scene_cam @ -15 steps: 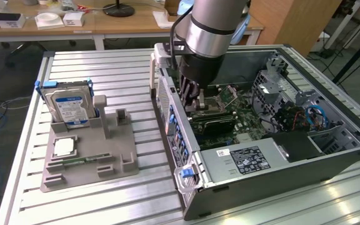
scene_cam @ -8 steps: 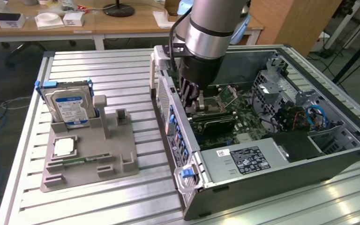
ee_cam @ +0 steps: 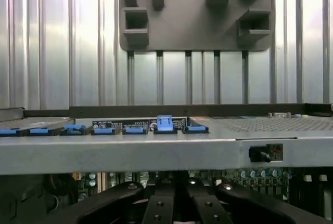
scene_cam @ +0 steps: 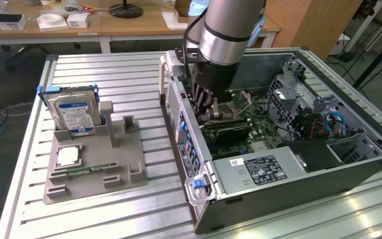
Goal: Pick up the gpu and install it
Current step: 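Press down on the gpu until it lock into place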
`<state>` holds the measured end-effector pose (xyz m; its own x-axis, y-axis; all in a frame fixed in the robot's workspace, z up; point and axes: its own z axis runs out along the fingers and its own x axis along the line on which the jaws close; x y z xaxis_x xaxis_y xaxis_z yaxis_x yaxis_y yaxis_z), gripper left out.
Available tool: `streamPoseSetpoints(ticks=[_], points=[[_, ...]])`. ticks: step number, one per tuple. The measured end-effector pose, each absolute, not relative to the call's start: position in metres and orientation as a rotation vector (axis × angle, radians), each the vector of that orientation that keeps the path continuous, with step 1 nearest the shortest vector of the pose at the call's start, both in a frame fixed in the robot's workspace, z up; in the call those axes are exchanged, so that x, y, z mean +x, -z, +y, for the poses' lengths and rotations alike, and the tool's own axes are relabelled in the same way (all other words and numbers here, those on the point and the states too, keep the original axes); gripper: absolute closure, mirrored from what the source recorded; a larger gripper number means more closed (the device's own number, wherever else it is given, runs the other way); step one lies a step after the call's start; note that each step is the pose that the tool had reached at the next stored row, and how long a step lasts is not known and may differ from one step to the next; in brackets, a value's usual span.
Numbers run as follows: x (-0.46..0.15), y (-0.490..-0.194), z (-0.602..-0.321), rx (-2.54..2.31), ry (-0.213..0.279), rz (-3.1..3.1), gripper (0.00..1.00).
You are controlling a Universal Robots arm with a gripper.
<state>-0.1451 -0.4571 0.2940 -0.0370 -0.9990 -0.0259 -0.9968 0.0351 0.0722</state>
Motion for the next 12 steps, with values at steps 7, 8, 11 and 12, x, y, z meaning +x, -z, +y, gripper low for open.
streamPoseSetpoints(ticks=[7,8,11,12], points=[[-0.129,-0.291,-0.457,2.15,0.104,-2.229,0.89],[-0.126,-0.289,-0.457,2.149,0.102,-2.229,0.89],[-0.116,-0.284,-0.457,2.149,0.096,-2.228,0.89],[-0.112,-0.283,-0.457,2.149,0.093,-2.227,0.89]])
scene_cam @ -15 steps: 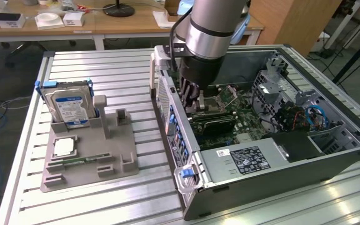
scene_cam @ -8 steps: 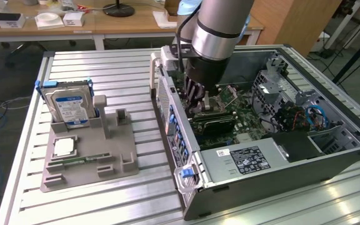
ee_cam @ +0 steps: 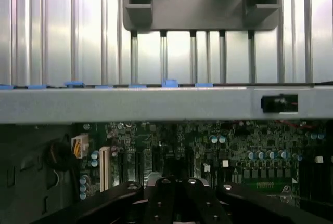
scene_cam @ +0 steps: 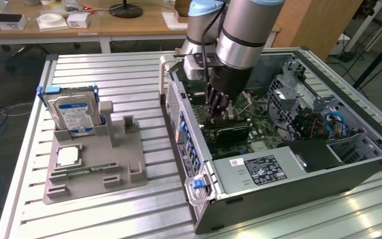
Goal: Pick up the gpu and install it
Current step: 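Press down on the gpu until it lock into place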
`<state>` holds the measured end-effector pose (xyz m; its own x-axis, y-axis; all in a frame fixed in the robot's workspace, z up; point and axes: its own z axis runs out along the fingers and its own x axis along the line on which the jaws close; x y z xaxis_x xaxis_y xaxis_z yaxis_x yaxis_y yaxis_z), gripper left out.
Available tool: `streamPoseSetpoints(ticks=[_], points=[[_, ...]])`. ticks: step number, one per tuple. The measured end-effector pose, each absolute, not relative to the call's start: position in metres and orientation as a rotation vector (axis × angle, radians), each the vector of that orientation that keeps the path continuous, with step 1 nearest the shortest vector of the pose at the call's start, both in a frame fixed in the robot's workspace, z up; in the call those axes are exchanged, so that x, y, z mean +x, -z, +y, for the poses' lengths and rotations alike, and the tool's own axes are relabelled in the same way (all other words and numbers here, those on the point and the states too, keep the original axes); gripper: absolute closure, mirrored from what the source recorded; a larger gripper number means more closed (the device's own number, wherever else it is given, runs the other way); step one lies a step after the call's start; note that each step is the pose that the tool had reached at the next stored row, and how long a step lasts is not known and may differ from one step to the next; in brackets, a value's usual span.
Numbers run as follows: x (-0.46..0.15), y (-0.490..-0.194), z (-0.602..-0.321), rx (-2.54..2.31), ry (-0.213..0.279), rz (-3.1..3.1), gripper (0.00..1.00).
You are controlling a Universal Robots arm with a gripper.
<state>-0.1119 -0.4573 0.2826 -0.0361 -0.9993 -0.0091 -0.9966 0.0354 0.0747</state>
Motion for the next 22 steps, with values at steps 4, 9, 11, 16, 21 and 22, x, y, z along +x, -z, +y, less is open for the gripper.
streamPoseSetpoints(ticks=[4,9,11,16,21,22], points=[[-0.096,-0.277,-0.457,2.148,0.087,-2.226,0.89],[-0.073,-0.273,-0.456,2.148,0.087,-2.226,0.89],[-0.064,-0.272,-0.456,2.149,0.087,-2.226,0.89],[-0.048,-0.27,-0.456,2.149,0.087,-2.225,0.89],[-0.048,-0.269,-0.456,2.15,0.086,-2.226,0.89],[-0.048,-0.269,-0.456,2.151,0.084,-2.226,0.89]])
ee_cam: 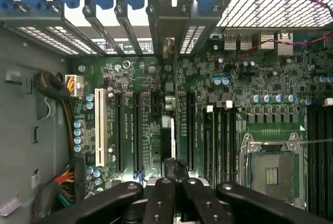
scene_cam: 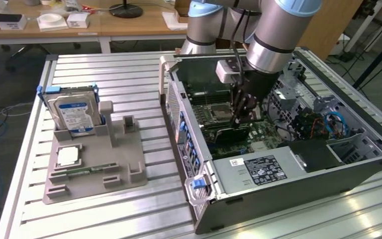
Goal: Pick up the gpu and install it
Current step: 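Press down on the gpu until it lock into place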
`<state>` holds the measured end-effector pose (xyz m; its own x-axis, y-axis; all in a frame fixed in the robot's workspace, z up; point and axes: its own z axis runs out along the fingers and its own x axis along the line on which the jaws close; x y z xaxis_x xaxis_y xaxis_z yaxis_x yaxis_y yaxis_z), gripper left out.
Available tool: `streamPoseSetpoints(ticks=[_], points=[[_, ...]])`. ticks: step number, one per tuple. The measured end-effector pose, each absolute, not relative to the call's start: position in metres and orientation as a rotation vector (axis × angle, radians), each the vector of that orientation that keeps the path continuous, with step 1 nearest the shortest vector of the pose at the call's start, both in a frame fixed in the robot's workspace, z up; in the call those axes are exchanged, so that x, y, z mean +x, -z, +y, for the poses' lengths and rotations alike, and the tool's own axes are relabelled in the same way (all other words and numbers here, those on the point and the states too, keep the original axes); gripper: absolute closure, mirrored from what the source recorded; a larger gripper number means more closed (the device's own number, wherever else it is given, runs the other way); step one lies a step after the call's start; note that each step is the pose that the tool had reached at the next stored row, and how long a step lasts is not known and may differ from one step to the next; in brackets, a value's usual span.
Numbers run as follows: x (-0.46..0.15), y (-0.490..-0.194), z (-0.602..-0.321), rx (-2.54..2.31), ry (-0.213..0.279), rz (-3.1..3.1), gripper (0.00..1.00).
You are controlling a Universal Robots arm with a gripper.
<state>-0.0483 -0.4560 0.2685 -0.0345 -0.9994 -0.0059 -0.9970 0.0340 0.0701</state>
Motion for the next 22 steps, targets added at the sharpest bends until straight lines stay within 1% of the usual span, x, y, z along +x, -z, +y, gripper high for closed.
streamPoseSetpoints(ticks=[6,22], points=[[-0.048,-0.266,-0.456,2.163,0.059,-2.238,0.89],[-0.048,-0.258,-0.456,2.165,0.035,-2.241,0.89]])
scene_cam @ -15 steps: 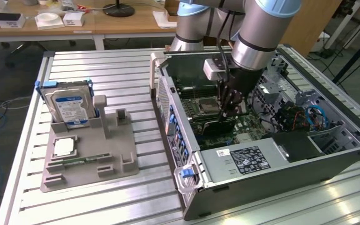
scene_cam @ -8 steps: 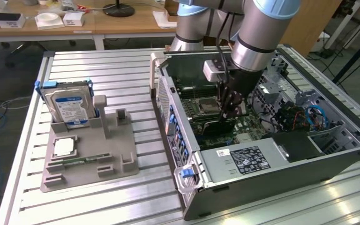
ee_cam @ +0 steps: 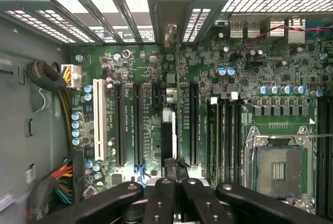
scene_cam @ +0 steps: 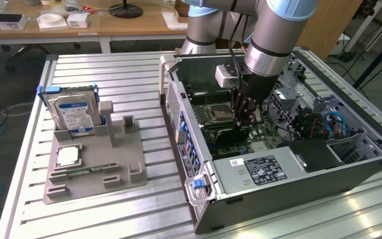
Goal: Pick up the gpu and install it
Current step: 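Press down on the gpu until it lock into place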
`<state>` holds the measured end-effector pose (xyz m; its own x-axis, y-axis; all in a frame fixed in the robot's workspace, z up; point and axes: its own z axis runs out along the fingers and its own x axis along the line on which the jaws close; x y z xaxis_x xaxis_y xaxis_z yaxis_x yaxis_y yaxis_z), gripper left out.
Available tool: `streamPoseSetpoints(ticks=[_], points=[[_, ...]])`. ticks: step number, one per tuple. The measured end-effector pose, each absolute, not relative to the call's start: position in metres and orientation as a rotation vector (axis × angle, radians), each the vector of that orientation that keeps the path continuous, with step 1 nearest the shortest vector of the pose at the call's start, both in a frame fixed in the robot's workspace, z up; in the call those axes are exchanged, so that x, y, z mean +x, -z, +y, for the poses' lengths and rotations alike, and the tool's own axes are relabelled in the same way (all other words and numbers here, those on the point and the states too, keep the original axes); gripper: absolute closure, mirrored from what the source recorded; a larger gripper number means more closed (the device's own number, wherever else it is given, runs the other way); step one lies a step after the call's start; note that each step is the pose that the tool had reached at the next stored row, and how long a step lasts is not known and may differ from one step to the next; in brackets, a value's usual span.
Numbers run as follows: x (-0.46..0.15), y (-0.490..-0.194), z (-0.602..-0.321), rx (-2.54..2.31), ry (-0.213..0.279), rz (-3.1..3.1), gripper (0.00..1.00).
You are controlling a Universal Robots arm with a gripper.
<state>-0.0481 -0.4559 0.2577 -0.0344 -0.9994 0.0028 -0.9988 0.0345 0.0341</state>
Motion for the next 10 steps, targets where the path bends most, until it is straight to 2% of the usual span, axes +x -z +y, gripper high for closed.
streamPoseSetpoints(ticks=[7,10], points=[[-0.048,-0.26,-0.456,2.172,0.043,-2.247,0.89],[-0.048,-0.272,-0.456,2.172,0.043,-2.247,0.89]])
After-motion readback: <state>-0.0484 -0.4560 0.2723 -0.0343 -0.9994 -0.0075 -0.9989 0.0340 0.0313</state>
